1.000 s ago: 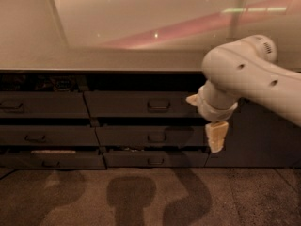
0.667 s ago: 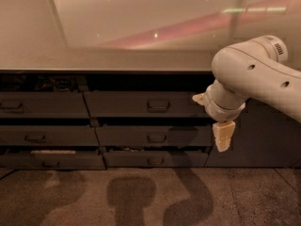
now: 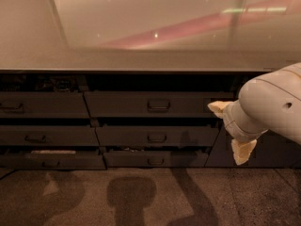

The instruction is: Open top drawer

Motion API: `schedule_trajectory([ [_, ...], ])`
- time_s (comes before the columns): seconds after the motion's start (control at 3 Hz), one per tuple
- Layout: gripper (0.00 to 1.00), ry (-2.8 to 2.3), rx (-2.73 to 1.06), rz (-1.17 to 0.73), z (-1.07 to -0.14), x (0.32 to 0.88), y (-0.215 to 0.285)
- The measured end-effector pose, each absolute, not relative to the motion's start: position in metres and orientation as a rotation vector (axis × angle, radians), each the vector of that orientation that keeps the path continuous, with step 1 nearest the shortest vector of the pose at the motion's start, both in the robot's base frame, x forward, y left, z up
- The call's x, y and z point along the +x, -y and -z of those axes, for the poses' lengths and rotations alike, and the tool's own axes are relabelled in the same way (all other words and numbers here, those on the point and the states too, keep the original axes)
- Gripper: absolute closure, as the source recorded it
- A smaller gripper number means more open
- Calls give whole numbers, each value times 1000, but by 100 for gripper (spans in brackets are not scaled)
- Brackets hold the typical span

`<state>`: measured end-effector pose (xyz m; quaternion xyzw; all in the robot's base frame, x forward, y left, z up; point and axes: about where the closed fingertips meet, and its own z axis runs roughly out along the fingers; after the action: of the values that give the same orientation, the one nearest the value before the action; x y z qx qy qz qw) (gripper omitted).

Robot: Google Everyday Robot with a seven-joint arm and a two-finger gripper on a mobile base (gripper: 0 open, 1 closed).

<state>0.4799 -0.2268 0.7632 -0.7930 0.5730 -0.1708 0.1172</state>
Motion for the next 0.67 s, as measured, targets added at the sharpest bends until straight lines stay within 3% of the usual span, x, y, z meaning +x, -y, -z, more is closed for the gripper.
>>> schedule_trajectory([
  [0.67, 0, -1767, -2302, 538, -770, 502, 242],
])
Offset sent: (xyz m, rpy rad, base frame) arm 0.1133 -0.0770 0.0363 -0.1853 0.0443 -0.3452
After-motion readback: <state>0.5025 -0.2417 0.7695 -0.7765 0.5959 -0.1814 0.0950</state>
